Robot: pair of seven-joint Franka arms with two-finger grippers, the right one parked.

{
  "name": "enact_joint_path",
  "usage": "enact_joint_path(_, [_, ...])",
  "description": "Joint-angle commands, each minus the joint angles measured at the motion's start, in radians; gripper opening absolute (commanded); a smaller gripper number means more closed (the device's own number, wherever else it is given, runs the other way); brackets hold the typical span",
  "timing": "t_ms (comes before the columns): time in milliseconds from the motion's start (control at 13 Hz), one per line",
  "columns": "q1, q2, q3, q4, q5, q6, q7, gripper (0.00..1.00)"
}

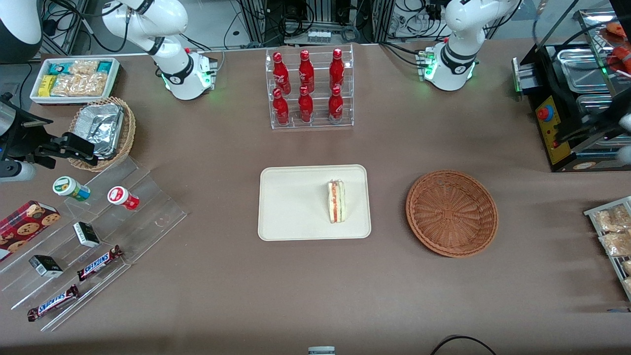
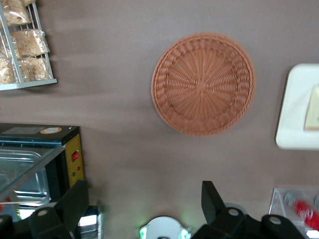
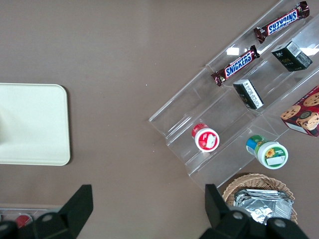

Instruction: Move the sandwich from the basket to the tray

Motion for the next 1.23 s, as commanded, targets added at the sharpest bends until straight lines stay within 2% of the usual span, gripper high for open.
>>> enact_joint_path(0, [-0.007, -0.076, 0.062, -0.076, -0.039, -0.001, 0.078, 1.0])
enact_joint_path(77, [-0.139, -0.085, 0.197, -0.085, -0.04, 0.002, 0.084, 1.0])
enact_joint_path(154, [-0.265, -0.106, 0.354, -0.117, -0.08, 0.019, 0.096, 1.0])
enact_joint_path(231, [-0.344, -0.147, 0.464, -0.187, -0.123, 0.063, 0.115, 1.0])
enact_joint_path(308, [-0.389, -0.203, 0.52, -0.278, -0.132, 0.124, 0.125, 1.0])
enact_joint_path(462, [-0.417, -0.269, 0.542, -0.404, -0.133, 0.207, 0.125, 1.0])
enact_joint_path(692, [-0.49, -0.246, 0.554, -0.372, -0.116, 0.2, 0.112, 1.0])
enact_joint_path(846, [-0.556, -0.225, 0.602, -0.331, -0.107, 0.197, 0.101, 1.0])
enact_joint_path(923, [-0.593, -0.217, 0.631, -0.311, -0.076, 0.192, 0.098, 1.0])
enact_joint_path(1154, [-0.605, -0.22, 0.633, -0.294, -0.067, 0.162, 0.073, 1.0])
